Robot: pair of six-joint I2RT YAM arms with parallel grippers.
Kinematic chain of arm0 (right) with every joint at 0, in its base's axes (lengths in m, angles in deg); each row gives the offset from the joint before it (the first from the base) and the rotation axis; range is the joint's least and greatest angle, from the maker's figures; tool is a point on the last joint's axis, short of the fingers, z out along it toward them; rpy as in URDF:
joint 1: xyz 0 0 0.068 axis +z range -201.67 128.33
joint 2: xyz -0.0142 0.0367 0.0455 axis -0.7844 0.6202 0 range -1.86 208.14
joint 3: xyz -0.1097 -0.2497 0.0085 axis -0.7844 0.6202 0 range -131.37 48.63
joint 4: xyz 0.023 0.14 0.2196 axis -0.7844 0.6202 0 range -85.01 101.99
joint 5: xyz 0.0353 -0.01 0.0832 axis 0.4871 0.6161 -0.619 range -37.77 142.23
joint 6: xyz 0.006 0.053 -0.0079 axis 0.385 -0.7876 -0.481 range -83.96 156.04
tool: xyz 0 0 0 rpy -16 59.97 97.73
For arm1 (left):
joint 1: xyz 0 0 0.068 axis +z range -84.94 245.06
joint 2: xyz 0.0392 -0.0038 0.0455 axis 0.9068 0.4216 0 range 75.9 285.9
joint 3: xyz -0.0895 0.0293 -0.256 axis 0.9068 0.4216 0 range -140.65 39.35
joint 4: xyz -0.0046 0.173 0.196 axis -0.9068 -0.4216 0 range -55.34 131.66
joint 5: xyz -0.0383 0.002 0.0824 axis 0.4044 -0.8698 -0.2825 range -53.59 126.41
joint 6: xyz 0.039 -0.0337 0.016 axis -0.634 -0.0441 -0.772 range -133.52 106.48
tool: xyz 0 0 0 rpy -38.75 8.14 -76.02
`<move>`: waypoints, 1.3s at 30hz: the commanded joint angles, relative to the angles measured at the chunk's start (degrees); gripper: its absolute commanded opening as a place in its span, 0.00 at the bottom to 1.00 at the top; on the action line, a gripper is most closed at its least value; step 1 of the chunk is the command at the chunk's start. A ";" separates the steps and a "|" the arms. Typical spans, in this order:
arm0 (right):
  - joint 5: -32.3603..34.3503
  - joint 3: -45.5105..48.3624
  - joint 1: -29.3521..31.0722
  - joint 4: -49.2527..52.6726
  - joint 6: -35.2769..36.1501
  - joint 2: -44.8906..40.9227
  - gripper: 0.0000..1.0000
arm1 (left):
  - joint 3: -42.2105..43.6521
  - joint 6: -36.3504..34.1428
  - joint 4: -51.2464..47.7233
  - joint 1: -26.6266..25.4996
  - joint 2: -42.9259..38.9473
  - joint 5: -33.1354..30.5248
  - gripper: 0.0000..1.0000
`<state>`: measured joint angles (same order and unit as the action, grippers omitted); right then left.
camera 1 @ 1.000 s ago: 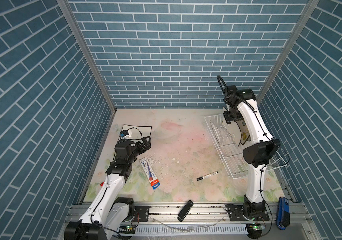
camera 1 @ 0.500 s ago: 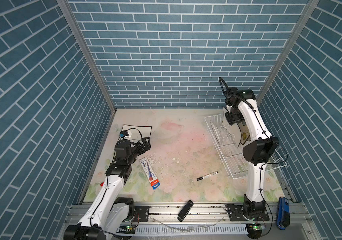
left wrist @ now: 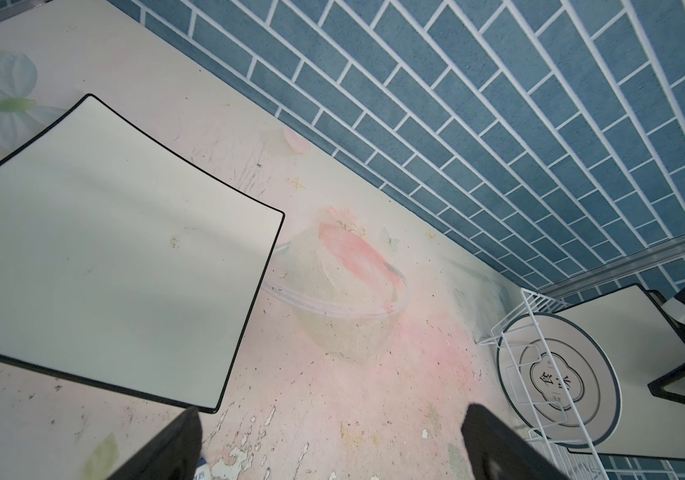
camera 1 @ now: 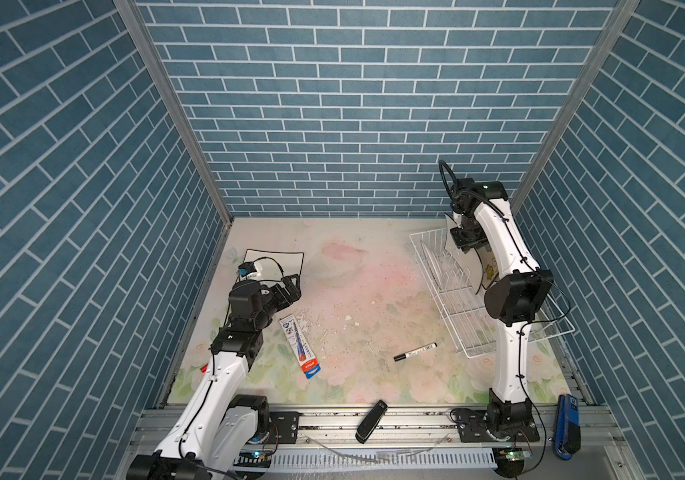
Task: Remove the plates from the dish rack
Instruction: 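Lower the right gripper into the rack and close on the white plate's rim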
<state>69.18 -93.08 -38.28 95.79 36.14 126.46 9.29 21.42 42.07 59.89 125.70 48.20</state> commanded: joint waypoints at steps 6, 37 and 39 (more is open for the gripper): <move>-0.67 -0.67 0.06 -1.66 3.24 0.24 0.31 | -0.39 -0.41 -0.67 -0.27 -0.51 -0.13 1.00; -1.30 0.02 -0.29 -2.04 3.37 1.50 0.15 | -0.50 -0.75 -1.97 -0.27 -1.43 -0.51 1.00; -1.14 0.02 -0.22 -1.95 3.26 1.44 0.14 | -0.52 -0.75 -2.16 -0.27 -1.61 -0.54 1.00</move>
<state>70.49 -93.08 -38.83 91.31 38.50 127.29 9.29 21.42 40.67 59.87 124.96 48.02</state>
